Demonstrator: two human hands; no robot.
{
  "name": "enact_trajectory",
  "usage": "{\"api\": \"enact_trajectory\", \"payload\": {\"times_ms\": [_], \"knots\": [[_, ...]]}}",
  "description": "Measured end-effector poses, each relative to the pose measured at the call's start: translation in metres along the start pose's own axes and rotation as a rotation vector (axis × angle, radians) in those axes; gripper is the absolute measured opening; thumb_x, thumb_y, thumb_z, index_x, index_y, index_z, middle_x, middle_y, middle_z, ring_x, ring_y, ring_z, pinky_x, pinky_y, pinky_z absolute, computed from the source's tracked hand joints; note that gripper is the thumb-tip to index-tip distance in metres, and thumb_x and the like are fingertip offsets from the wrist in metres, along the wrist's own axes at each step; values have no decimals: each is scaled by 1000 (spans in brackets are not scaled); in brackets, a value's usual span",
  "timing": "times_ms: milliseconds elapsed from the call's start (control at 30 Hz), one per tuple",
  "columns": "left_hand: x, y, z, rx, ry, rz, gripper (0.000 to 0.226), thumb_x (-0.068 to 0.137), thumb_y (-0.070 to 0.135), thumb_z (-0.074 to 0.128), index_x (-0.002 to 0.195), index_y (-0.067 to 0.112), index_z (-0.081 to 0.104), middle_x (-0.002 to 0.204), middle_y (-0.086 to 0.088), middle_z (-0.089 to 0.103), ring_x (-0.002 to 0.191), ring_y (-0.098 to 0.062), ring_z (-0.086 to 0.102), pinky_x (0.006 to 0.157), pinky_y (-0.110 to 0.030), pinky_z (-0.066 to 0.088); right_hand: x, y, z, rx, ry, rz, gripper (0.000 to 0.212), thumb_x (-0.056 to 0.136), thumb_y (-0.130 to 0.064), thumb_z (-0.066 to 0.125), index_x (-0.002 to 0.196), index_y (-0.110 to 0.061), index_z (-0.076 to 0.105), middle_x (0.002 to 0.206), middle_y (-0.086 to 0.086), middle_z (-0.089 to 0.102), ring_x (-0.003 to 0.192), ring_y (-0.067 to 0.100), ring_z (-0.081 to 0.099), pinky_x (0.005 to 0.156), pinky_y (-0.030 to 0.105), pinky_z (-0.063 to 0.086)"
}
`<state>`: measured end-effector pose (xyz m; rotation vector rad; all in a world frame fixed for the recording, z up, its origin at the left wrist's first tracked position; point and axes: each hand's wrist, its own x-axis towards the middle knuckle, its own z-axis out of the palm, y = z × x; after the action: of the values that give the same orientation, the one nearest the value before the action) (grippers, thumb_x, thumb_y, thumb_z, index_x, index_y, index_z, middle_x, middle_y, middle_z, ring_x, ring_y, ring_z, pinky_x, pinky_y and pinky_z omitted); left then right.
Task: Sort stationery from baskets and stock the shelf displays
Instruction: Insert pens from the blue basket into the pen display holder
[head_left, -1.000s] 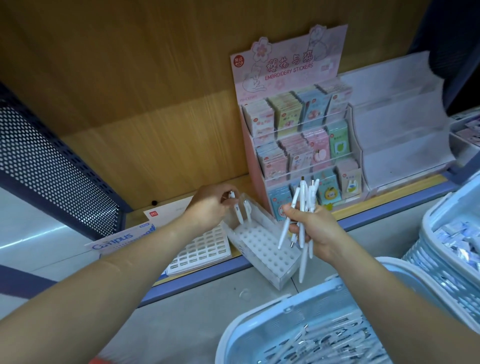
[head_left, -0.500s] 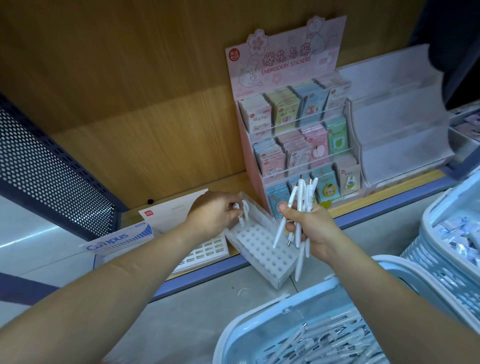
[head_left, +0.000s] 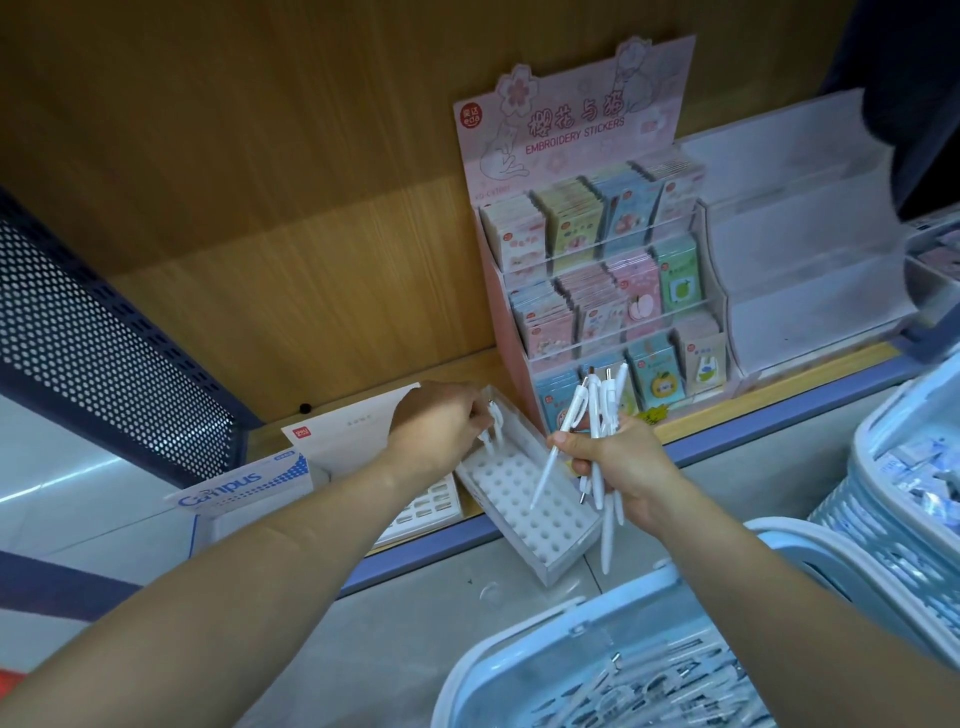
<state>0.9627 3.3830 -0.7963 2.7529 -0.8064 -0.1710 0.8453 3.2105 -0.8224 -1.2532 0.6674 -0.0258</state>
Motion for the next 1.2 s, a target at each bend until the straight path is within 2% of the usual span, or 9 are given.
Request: {"api": "enact_trajectory", "payload": {"times_ms": [367, 500, 600, 733, 867, 933, 1033, 1100, 1200], "knots": [[5, 8, -13, 6, -42, -86, 19, 91, 43, 57, 95, 29, 69, 92, 9, 68, 85, -14, 63, 71, -28, 50, -10, -10, 2, 132, -30, 20, 17, 78, 0, 76, 84, -9, 63, 75, 14, 64, 47, 12, 51, 47, 21, 44], [8, 25, -35, -314, 4, -62, 19, 91, 43, 63, 92, 26, 70, 90, 7, 69, 80, -9, 62, 68, -22, 46, -13, -14, 3, 117, -86, -6, 17, 78, 4, 74, 82, -6, 61, 61, 7, 59, 44, 11, 48, 45, 21, 43], [9, 45, -51, -507, -117, 16, 29, 87, 43, 67, 104, 20, 71, 92, 6, 70, 74, -4, 61, 65, -20, 48, -16, -18, 10, 56, -149, -32, 18, 79, 4, 74, 82, -6, 60, 56, 2, 57, 44, 11, 46, 46, 21, 42], [8, 54, -59, -573, -238, 28, 26, 85, 26, 73, 93, 2, 70, 81, -13, 67, 59, -14, 58, 54, -24, 54, -19, -25, 19, -35, -214, -78, 16, 77, 1, 77, 83, -6, 63, 65, 9, 59, 50, 16, 47, 49, 23, 43], [6, 45, -72, -658, -221, -74, 21, 75, 12, 82, 87, 0, 70, 73, -10, 68, 60, -13, 64, 57, -20, 53, -23, -28, 19, -59, -206, -41, 9, 88, -15, 70, 86, -7, 68, 74, 6, 65, 47, 13, 44, 44, 21, 38], [5, 33, -82, -594, -180, -91, 14, 74, 9, 82, 85, 5, 73, 73, -4, 70, 61, -7, 64, 57, -17, 49, -20, -28, 14, -19, -160, 21, 16, 88, -18, 69, 94, -4, 66, 78, 5, 62, 46, 12, 43, 40, 21, 36], [5, 15, -91, -333, -139, -55, 9, 76, 13, 82, 82, 17, 76, 77, 1, 69, 71, -9, 63, 66, -23, 50, -15, -24, 8, 100, -69, 110, 12, 86, -12, 68, 87, -7, 57, 69, 3, 50, 43, 12, 43, 40, 23, 32], [4, 11, -87, -224, -154, -41, 8, 78, 15, 80, 84, 19, 75, 77, 6, 66, 74, -8, 63, 71, -23, 50, -13, -20, 6, 168, -38, 140, 3, 88, -6, 60, 86, -5, 60, 64, 3, 46, 43, 13, 45, 39, 23, 29], [0, 10, -71, -106, -186, -15, 8, 82, 20, 77, 89, 20, 75, 83, 9, 64, 80, -6, 60, 75, -21, 48, -13, -17, 8, 214, -10, 140, 14, 91, -2, 50, 91, -2, 64, 61, 4, 45, 49, 16, 51, 36, 22, 35]]}}
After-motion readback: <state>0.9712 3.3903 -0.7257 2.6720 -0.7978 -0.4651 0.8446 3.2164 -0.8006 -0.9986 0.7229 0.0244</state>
